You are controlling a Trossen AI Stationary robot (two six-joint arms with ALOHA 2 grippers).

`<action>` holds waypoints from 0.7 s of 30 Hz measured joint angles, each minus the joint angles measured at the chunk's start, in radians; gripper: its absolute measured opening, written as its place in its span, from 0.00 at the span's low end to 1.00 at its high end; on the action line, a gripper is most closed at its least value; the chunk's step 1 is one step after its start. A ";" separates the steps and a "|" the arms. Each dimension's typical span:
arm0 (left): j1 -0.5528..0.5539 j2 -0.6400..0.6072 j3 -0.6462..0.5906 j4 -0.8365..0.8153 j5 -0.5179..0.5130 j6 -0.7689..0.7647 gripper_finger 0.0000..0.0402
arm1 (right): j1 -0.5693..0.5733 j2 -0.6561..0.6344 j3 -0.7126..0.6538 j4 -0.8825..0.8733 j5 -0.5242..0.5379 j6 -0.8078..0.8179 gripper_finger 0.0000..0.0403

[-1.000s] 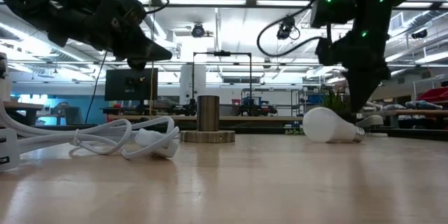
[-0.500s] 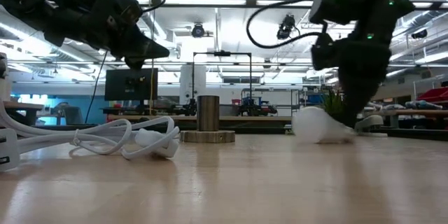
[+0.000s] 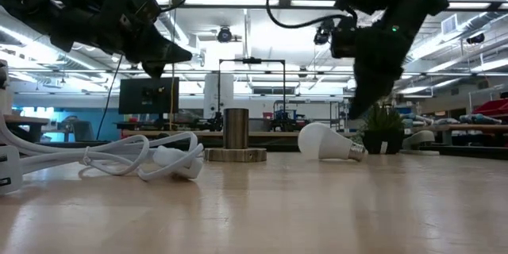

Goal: Screw lightbulb
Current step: Remove the light bulb from the lamp, then return to Home Position

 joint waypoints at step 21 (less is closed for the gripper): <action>0.000 -0.015 0.000 0.021 0.004 0.021 0.00 | 0.008 0.132 -0.049 0.142 -0.049 -0.053 0.01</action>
